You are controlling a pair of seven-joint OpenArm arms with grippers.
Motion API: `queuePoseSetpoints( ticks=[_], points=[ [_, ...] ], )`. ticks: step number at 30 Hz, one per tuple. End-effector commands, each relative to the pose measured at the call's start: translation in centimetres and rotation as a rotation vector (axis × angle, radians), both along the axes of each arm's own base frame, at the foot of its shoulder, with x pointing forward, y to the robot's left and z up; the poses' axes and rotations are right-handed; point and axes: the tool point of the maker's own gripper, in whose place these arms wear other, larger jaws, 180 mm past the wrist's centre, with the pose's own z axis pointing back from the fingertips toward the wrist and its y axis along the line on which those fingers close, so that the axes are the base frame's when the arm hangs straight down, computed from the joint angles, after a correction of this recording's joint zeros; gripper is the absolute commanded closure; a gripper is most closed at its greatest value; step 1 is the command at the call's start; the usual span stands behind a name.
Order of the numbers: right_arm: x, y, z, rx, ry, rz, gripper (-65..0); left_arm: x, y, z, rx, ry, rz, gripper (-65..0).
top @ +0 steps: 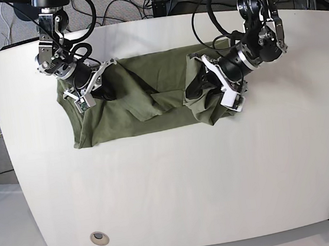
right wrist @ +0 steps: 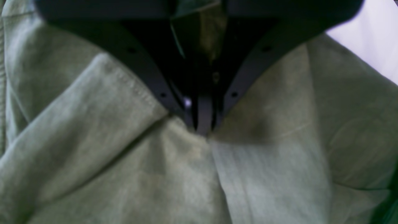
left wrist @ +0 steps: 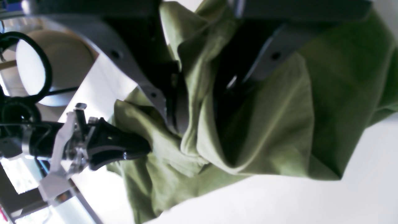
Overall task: Fold the T-shirt properly
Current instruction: 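Release the strip end and move the left gripper to the strip's middle, then grasp the strip's end with the left gripper and fold it toward the right gripper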
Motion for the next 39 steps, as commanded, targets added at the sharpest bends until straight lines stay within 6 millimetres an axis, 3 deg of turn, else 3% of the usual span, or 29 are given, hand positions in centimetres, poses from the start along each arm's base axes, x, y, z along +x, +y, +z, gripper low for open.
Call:
queuePoseSetpoints(
  ticks=[1,2,5,7,12,15,20,22,25,29,35,39],
  points=[
    [-2.7,-0.9,-2.9,-0.115,0.141,0.048,0.0,0.5,-0.5,0.9,-0.047,-0.028,-0.004,0.0],
    [-2.7,-0.9,-2.9,-0.115,0.141,0.048,0.0,0.3,-0.9,0.6,-0.050,-0.017,-0.016,0.0],
    [-2.7,-0.9,-2.9,-0.115,0.141,0.048,0.0,0.1,-3.3,0.7,-0.067,-0.017,-0.088,-17.7],
    [-2.7,-0.9,-2.9,-0.115,0.141,0.050,0.0,-0.7,-5.7,1.2,-0.092,-0.020,-0.150,-25.3],
    [-2.8,-0.8,-3.0,-0.114,0.144,0.051,0.0,-2.0,-9.6,5.6,-0.114,-0.154,-0.292,-24.5],
    [-2.8,-0.8,-2.9,-0.116,0.144,0.052,0.0,-1.9,-8.1,5.3,-0.051,-0.179,-0.300,-24.1],
    [-2.9,-1.0,-3.1,-0.125,0.159,0.055,0.0,-1.0,-1.8,1.5,0.234,-0.168,-0.282,-19.9],
    [-2.9,-1.0,-3.1,-0.125,0.159,0.055,0.0,-1.0,-0.2,1.1,0.317,-0.179,-0.291,-15.0],
    [-2.9,-1.0,-3.1,-0.123,0.158,0.055,0.0,-0.8,2.1,0.1,0.430,-0.180,-0.291,0.0],
    [-2.9,-0.9,-3.1,-0.122,0.158,0.056,0.0,-0.8,3.8,-2.3,0.565,-0.149,-0.280,0.0],
    [-2.9,-0.9,-3.1,-0.122,0.158,0.056,0.0,-1.1,2.2,-6.5,0.651,-0.068,-0.282,0.0],
    [-2.9,-0.9,-3.1,-0.122,0.158,0.056,0.0,1.1,0.8,-6.5,0.640,-0.072,-0.266,0.0]
  ],
)
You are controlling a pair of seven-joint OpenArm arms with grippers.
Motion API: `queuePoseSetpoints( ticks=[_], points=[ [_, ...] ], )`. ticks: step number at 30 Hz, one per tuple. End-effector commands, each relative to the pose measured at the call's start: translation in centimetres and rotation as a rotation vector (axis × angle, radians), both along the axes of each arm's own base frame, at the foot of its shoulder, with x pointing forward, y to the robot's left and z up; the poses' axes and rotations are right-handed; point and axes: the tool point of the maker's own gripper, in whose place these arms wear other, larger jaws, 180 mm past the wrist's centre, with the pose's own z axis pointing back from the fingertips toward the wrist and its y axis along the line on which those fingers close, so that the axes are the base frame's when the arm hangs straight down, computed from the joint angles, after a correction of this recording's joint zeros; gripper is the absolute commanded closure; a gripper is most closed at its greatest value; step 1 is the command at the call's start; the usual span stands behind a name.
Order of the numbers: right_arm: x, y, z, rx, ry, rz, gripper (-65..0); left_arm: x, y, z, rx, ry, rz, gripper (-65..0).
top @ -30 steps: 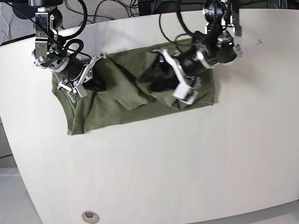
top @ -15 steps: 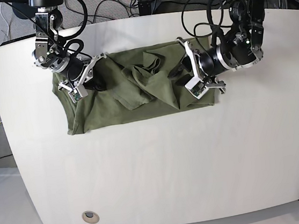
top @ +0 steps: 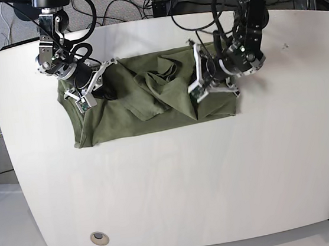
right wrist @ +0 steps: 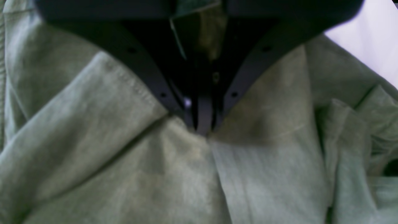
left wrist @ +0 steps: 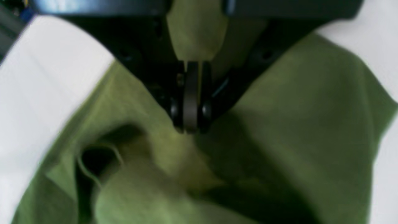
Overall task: Fold the T-shirt properly
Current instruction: 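Grasp the strip's end with the left gripper and fold it toward the right gripper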
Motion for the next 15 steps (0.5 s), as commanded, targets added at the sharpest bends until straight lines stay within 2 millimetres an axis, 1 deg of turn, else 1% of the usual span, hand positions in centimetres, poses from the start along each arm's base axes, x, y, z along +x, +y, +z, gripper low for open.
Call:
queuePoseSetpoints(
  ticks=[1,4,6,8,10,11,15],
  points=[
    [-3.0,-1.0,-3.1,-0.121,0.153,0.047,0.0,2.7,-0.9,1.7,-0.050,-0.059,0.018,0.0],
    [-3.0,-1.0,-3.1,-0.121,0.153,0.047,0.0,5.5,-2.3,3.0,-0.084,-0.091,0.028,0.0],
    [-3.7,-1.0,-3.4,-0.120,0.168,0.048,0.0,7.6,-2.9,4.2,-0.097,-0.119,0.029,0.0],
    [-3.9,-1.0,-3.5,-0.120,0.173,0.049,0.0,9.3,-3.6,5.3,-0.116,-0.143,0.028,0.0],
    [-4.1,-1.0,-3.6,-0.120,0.175,0.049,0.0,10.3,-4.5,6.7,-0.141,-0.175,0.022,0.0],
    [-4.1,-1.0,-3.6,-0.120,0.176,0.049,0.0,10.8,-4.5,7.6,-0.145,-0.199,0.022,0.0],
    [-4.2,-1.0,-3.7,-0.120,0.178,0.049,0.0,11.8,-3.5,11.4,-0.176,-0.309,0.058,0.0]
  ],
)
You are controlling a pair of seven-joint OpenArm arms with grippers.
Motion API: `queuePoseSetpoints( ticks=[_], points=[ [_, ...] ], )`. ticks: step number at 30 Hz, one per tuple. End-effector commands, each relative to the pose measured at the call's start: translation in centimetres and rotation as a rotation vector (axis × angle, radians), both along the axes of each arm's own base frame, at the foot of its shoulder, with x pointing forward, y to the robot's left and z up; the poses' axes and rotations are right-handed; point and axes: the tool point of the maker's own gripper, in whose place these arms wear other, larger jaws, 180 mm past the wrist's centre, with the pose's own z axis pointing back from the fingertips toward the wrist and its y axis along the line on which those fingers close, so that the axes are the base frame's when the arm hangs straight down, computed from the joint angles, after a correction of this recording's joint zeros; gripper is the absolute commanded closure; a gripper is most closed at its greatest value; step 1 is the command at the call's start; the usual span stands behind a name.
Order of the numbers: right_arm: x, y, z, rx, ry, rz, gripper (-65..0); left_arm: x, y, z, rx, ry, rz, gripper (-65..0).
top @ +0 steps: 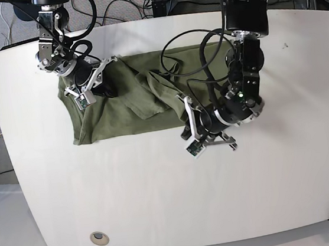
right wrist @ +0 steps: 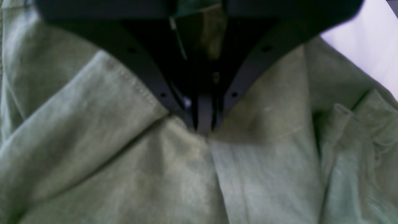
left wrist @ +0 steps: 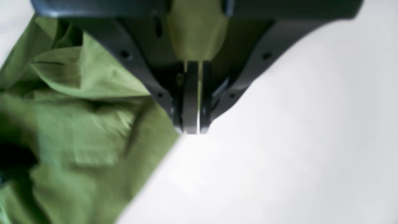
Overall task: Fold the T-shirt properly
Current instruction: 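Grasp the strip's end with the left gripper and fold it toward the right gripper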
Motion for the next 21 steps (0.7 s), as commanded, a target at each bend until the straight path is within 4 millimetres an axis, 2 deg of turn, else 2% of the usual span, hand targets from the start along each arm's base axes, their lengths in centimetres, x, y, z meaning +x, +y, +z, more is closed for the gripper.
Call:
queuePoseSetpoints(
  ticks=[1,4,7,10,13,17,21],
  points=[
    [-3.4,-1.2,-3.5,-0.145,0.173,0.061,0.0,0.9,0.3,3.5,-0.045,-0.103,0.020,0.0],
    [-3.4,-1.2,-3.5,-0.145,0.173,0.061,0.0,-0.5,1.6,2.9,-0.030,-0.101,0.044,0.0],
    [-3.4,-1.1,-3.4,-0.138,0.171,0.059,0.0,-3.1,4.0,0.2,0.042,-0.045,0.043,0.0],
    [-3.3,-1.1,-3.4,-0.137,0.169,0.059,0.0,-5.2,4.3,-2.4,0.049,0.036,0.045,0.0],
    [-3.3,-1.0,-3.4,-0.134,0.168,0.058,0.0,-6.2,4.2,-4.6,0.046,0.105,0.048,0.0],
    [-3.3,-0.3,-3.4,-0.123,0.168,0.058,0.0,-6.5,0.4,-6.1,-0.070,0.141,0.014,0.0],
    [-2.8,-0.2,-2.6,-0.130,0.141,0.062,0.0,-5.6,-4.9,-6.1,-0.130,0.164,-0.079,0.0]
  ],
)
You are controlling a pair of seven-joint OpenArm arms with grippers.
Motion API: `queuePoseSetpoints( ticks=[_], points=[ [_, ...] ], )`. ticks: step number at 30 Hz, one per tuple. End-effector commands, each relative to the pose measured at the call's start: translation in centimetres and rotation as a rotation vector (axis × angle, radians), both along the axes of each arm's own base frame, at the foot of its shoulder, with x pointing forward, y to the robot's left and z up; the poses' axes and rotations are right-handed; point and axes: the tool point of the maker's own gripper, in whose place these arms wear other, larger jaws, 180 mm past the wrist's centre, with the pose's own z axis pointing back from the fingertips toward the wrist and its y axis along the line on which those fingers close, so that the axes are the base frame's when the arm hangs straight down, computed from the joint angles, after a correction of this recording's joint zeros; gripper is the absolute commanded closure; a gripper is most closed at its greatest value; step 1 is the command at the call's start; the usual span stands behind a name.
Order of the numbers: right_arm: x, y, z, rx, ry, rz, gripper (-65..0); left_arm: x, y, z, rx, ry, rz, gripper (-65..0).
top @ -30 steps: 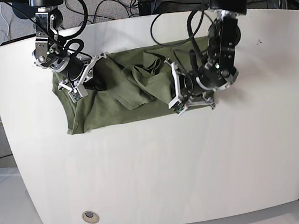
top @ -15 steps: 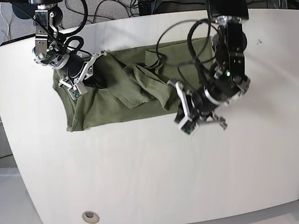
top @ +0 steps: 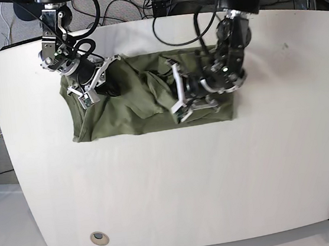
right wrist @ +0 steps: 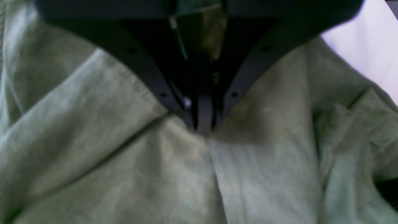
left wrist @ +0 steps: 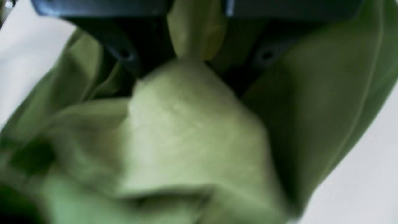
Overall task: Fold the T-shirt properly
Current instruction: 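Grasp the strip's end with the left gripper and fold it toward the right gripper, then pull the folded bundle's edges apart with both grippers to flatten it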
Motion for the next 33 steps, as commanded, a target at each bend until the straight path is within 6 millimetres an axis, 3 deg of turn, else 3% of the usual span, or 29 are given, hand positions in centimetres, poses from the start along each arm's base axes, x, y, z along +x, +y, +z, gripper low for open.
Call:
queuePoseSetpoints(
  ticks=[1,3,5,9,12,17,22,26,30,33],
  points=[
    [-2.9,-1.0,-2.8,-0.122,0.142,0.051,0.0,1.3,-3.7,2.3,-0.083,-0.047,-0.051,0.0],
    [-2.9,-1.0,-2.8,-0.122,0.142,0.052,0.0,1.4,-6.0,3.5,-0.121,-0.066,-0.084,0.0],
    [-2.9,-1.0,-2.8,-0.124,0.142,0.052,0.0,1.7,-7.2,5.2,-0.154,-0.101,-0.091,0.0],
    [-3.1,-1.0,-2.9,-0.124,0.147,0.052,0.0,2.6,-7.4,9.7,-0.193,-0.231,-0.090,0.0],
    [-3.2,-1.0,-2.9,-0.124,0.148,0.052,0.0,2.9,-7.0,11.2,-0.195,-0.277,-0.084,0.0],
    [-3.1,-1.0,-2.9,-0.122,0.147,0.052,0.0,3.3,-5.1,10.0,-0.137,-0.275,-0.077,0.0],
    [-2.9,-1.0,-2.8,-0.124,0.142,0.052,0.0,3.4,2.0,5.4,-0.005,-0.193,0.025,0.0],
    [-3.0,-0.9,-2.8,-0.121,0.144,0.052,0.0,3.8,7.0,3.2,0.052,-0.140,0.122,0.0],
    [-3.0,-0.8,-2.8,-0.119,0.144,0.051,0.0,3.4,8.6,0.3,0.068,-0.048,0.162,0.0],
    [-3.0,-0.8,-2.8,-0.120,0.142,0.052,0.0,3.4,9.0,-0.7,0.075,-0.017,0.171,0.0]
  ],
)
